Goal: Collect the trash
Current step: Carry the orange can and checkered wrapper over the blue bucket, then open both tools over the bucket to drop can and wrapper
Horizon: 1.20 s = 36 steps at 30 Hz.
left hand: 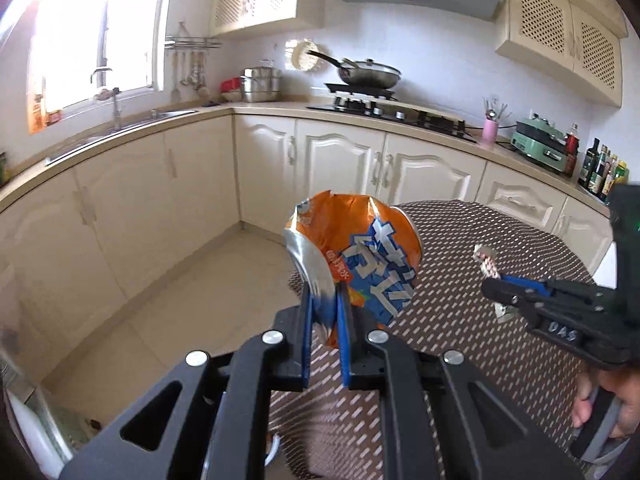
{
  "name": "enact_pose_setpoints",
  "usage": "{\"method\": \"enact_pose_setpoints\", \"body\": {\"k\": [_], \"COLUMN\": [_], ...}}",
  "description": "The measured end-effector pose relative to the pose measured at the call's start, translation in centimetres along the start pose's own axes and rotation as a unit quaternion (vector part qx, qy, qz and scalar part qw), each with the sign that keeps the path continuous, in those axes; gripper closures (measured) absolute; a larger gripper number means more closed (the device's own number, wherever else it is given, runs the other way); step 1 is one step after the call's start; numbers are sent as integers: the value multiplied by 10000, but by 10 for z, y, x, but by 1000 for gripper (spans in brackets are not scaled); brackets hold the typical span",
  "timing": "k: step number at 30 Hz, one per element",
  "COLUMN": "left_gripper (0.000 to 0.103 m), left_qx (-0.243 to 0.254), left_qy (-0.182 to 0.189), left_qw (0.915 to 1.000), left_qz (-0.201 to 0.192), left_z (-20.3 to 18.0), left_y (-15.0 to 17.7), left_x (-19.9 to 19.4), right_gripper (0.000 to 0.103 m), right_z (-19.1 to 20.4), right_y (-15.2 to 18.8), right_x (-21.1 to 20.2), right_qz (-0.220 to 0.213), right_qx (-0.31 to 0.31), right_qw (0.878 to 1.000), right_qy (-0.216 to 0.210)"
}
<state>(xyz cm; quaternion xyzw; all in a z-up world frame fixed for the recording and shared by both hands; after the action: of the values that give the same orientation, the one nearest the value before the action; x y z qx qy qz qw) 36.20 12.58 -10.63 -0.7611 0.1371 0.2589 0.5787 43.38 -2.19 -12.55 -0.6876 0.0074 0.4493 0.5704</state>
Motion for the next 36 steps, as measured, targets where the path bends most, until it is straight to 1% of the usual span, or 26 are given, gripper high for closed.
{"method": "enact_pose_setpoints", "body": {"k": [4, 6, 8, 12, 17, 20, 21, 24, 27, 29, 33, 36], "left_gripper": [93, 93, 93, 93, 93, 93, 93, 93, 93, 93, 93, 93], "left_qx": [-105, -221, -329, -529, -812, -977, -1056, -1227, -1408, -1539, -1811, -1994], "left_qy": [-237, -303, -462, -669, -927, -1047, -1110, -1212, -1279, -1305, -1277, -1153], "left_qw": [9996, 9993, 9984, 9963, 9918, 9882, 9861, 9808, 9737, 9674, 9544, 9449], "left_qz": [-80, -70, -54, 50, 337, 535, 647, 913, 1253, 1533, 2000, 2328], "left_z": [35, 54, 76, 112, 158, 184, 196, 219, 242, 257, 282, 296], "left_y": [14, 20, 28, 43, 68, 84, 92, 113, 136, 155, 180, 196], "left_x": [-25, -33, -38, -39, -22, -10, -3, 13, 37, 55, 94, 125], "right_gripper": [85, 85, 85, 85, 85, 85, 85, 85, 85, 85, 85, 85], "right_z": [49, 79, 105, 152, 201, 224, 227, 245, 254, 259, 260, 255], "right_y": [-6, -9, -11, -13, 0, 12, 15, 30, 45, 55, 72, 83], "right_x": [-4, -1, 4, 25, 55, 74, 80, 106, 131, 152, 189, 209], "right_qz": [-160, -187, -184, -67, 155, 334, 390, 584, 827, 1006, 1307, 1485], "right_qx": [-116, -184, -299, -484, -668, -796, -804, -1034, -1062, -1134, -1218, -1215], "right_qw": [9989, 9972, 9953, 9909, 9862, 9845, 9838, 9825, 9798, 9781, 9760, 9750], "right_qy": [-414, -705, -898, -1254, -1505, -1526, -1552, -1436, -1480, -1428, -1245, -1122]}}
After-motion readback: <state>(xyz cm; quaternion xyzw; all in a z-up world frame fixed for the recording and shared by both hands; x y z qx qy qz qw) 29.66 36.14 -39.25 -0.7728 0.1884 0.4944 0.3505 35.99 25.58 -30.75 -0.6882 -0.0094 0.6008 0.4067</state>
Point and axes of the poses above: each gripper's, at about its wrist camera, not at the fingertips, and x roughly the way its jaws point, z to its left, y to its underside, the point moved 4 cm from there along x, roughly the way its jaws point, and after that the axes turned 11 degrees about -x, right-handed, at the moved point
